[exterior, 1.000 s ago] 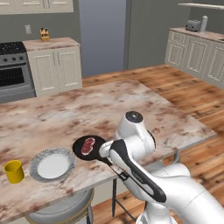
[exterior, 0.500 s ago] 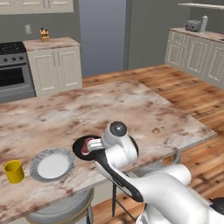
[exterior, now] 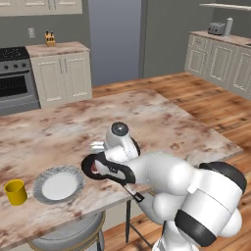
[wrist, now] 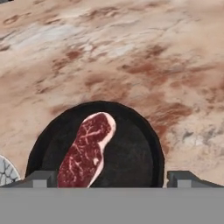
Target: Pick up the pan with the steak in it and place it on the dining table. Then place the steak on the plate.
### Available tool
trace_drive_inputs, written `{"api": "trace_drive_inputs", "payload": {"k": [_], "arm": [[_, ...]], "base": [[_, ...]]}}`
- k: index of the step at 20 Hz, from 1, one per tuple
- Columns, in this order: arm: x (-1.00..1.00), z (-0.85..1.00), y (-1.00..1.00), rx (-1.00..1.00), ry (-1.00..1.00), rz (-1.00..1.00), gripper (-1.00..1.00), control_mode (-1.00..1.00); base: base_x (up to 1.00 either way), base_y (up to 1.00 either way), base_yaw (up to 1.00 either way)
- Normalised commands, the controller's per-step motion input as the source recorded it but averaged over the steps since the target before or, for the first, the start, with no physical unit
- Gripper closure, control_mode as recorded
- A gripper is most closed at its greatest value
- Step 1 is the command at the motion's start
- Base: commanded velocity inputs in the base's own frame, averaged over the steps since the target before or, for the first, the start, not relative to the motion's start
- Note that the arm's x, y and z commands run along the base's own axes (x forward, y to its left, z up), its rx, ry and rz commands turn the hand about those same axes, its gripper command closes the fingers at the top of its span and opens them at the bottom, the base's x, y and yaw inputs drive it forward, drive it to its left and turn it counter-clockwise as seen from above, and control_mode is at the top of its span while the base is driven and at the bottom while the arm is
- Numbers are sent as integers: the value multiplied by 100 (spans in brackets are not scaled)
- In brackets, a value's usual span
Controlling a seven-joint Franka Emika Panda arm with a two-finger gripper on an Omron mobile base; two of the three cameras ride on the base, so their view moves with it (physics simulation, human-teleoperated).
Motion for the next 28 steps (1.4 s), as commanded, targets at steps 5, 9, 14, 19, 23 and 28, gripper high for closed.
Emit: {"api": "trace_drive_inputs", "payload": {"k": [5,9,14,19,23,28], "arm": [[5,-1,2,0,3,0,-100,-100],[13,-7,11,0,4,0,-100,-100],[12,-25,23,0,2,-1,-100,-100],[7,-13,13,0,1,-1,-100,-100],[0,-10,0,0,1,0,-100,-100],[5,-25,4,0,2,-1,-100,-100]], "base": [[0,0,0],[0,0,0],[0,0,0],[0,0,0],[0,0,0],[0,0,0]]}}
